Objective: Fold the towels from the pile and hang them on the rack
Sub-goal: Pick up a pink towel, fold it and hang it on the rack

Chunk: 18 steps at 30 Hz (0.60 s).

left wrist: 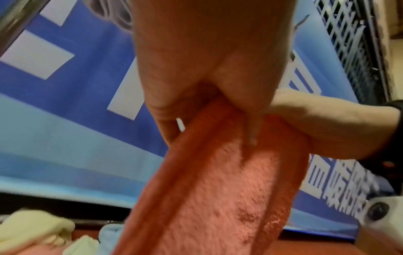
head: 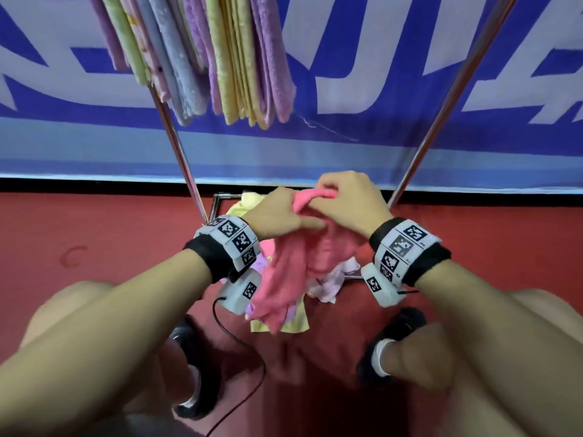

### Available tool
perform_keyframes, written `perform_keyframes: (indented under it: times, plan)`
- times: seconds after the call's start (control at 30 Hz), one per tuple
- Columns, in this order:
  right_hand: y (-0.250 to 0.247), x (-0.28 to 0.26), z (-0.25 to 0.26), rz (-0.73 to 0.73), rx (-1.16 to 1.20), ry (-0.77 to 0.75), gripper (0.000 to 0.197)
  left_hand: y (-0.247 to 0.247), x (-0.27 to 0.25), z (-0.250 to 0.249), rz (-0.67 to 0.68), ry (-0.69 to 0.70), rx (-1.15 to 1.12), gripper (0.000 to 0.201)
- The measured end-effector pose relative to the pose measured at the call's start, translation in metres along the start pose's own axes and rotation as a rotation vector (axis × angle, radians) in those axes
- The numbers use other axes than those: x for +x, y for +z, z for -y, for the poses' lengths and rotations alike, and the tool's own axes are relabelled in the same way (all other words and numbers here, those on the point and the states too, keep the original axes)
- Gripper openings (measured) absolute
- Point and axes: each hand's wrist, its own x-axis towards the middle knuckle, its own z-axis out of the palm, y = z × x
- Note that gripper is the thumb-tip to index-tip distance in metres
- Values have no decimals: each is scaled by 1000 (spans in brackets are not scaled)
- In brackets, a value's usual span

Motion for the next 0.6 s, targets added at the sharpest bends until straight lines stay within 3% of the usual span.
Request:
perform_keyframes:
  times: [0.03,0.13,0.2,0.33,0.4,0.47,0.53,0.6]
  plan:
    - [-5,2,-4,67,-61,33,37,-2,4,2,-66,-22,25,15]
    - [-24,13,-22,326,-214,138,49,-18,15,15,-323,-131,-172,18]
    - [-28,20,-31,353,-155,145,46,-31,17,19,-409,-191,-307,21]
    - [-16,28,-28,60,253,97,22,-33,15,13,-229,-211,-405,17]
    - [-10,31,-22,18,389,95,19,-29,15,8,-121,-195,-464,23]
    - [-4,33,-20,39,364,95,20,-24,16,3,-30,-182,-464,26]
    - [4,38,-23,65,371,103,16,-24,18,0,-47,-197,-390,26]
    - [8,44,-24,46,365,109,18,-29,20,0,-126,-209,-348,11]
